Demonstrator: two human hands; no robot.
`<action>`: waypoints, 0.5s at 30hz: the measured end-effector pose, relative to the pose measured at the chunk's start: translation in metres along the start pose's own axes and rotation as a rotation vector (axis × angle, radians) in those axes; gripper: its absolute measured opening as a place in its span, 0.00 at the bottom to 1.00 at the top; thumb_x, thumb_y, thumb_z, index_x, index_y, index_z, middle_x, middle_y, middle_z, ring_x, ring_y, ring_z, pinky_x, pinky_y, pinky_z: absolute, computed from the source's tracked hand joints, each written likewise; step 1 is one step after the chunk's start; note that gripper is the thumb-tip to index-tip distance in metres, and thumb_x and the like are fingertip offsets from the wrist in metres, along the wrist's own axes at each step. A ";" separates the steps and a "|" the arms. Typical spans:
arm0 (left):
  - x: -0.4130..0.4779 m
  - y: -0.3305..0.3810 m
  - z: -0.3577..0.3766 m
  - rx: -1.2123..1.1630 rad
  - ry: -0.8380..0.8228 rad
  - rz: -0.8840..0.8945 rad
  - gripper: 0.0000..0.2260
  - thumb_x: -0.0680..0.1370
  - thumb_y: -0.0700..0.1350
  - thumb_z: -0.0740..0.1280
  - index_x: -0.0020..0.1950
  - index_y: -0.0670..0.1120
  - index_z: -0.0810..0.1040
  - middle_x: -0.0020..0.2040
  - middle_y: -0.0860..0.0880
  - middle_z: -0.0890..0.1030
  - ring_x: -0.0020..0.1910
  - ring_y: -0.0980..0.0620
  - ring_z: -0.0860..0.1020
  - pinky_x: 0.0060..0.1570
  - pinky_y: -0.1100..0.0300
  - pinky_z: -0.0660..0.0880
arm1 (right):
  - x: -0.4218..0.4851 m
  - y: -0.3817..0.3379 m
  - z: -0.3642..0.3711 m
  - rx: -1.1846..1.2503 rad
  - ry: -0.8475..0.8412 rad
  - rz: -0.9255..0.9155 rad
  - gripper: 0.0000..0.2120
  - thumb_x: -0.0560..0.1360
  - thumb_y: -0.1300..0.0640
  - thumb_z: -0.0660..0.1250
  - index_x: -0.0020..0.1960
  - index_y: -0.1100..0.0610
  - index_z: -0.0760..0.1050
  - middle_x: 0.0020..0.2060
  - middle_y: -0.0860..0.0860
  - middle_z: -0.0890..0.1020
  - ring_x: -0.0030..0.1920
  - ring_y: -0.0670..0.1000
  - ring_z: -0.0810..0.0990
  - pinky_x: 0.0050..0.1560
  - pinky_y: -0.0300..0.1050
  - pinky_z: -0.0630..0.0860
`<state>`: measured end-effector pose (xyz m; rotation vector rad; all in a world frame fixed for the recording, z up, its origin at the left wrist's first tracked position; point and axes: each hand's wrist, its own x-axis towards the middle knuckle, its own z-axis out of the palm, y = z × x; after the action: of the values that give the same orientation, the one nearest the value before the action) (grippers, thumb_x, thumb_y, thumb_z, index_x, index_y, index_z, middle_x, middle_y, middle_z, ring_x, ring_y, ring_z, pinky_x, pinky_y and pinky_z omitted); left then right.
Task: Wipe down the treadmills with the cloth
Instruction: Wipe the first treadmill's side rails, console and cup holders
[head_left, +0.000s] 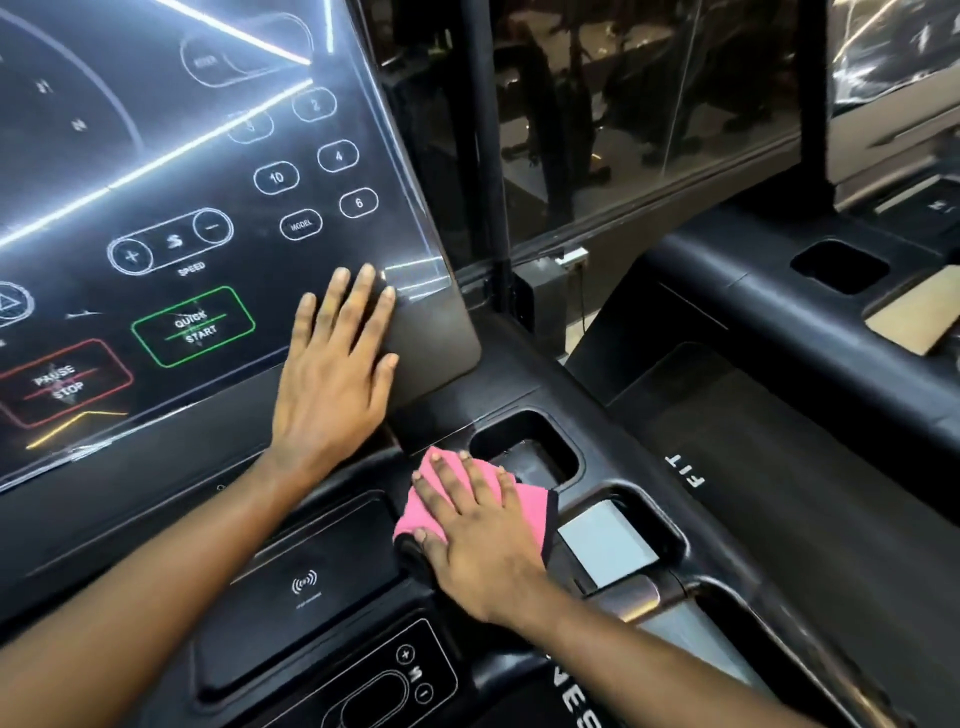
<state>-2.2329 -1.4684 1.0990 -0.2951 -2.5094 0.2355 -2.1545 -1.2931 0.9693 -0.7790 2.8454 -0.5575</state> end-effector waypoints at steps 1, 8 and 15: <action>0.000 0.001 0.001 0.010 -0.017 -0.011 0.27 0.83 0.50 0.58 0.81 0.45 0.58 0.83 0.45 0.52 0.82 0.45 0.48 0.79 0.43 0.46 | 0.014 -0.001 0.001 -0.002 0.026 0.022 0.30 0.84 0.38 0.46 0.83 0.45 0.47 0.83 0.45 0.42 0.82 0.54 0.39 0.79 0.63 0.38; 0.001 0.005 0.005 0.045 -0.067 -0.033 0.31 0.83 0.52 0.59 0.83 0.46 0.52 0.83 0.46 0.47 0.82 0.45 0.44 0.79 0.42 0.44 | 0.060 -0.011 0.004 0.033 0.056 0.130 0.30 0.85 0.41 0.45 0.84 0.49 0.44 0.82 0.48 0.40 0.82 0.54 0.36 0.79 0.62 0.39; 0.001 0.007 0.009 0.077 -0.061 -0.038 0.32 0.83 0.52 0.59 0.83 0.46 0.49 0.83 0.46 0.45 0.82 0.45 0.42 0.79 0.41 0.44 | 0.011 -0.005 0.010 -0.018 0.108 0.085 0.29 0.83 0.42 0.48 0.83 0.49 0.54 0.83 0.49 0.49 0.82 0.55 0.46 0.78 0.55 0.37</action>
<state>-2.2377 -1.4628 1.0906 -0.2125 -2.5561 0.3292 -2.1596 -1.3060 0.9611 -0.6455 2.9697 -0.5804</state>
